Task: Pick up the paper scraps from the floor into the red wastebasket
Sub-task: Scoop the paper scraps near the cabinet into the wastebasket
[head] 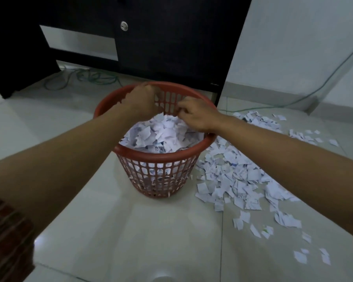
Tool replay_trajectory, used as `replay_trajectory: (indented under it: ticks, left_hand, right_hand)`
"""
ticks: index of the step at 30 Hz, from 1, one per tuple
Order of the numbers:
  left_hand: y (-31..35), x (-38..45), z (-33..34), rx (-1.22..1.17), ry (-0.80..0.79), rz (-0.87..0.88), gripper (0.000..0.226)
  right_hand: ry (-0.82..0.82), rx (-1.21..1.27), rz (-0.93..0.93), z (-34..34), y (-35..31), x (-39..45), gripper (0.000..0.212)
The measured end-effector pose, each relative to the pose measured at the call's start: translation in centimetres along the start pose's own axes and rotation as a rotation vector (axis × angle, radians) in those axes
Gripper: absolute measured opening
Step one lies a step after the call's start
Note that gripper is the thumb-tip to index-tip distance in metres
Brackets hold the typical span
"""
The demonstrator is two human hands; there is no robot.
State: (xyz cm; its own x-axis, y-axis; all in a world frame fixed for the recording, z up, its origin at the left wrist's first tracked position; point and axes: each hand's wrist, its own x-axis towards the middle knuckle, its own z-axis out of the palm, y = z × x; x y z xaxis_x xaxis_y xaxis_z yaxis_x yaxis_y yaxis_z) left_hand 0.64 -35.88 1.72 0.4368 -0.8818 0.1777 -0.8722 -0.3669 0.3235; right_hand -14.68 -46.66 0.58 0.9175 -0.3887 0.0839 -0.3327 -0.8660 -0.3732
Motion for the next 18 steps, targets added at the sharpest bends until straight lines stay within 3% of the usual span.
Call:
replay_trajectory:
  ticks: [4,8,18]
  left_hand:
    - [0.9,-0.7,-0.1,-0.011,-0.048,0.105,0.019]
    - [2.7,-1.3,-0.3,0.117,-0.015,0.13,0.022]
    - [9.8,-0.8,-1.5,0.036,0.007,0.358,0.029]
  right_hand:
    - [0.057,0.07,-0.085,-0.6,0.8,-0.9,0.023]
    - [0.155,0.143,-0.055,-1.4,0.7,-1.9,0.03]
    - [0.277,-0.008,0.107,-2.5,4.7,-6.1,0.055]
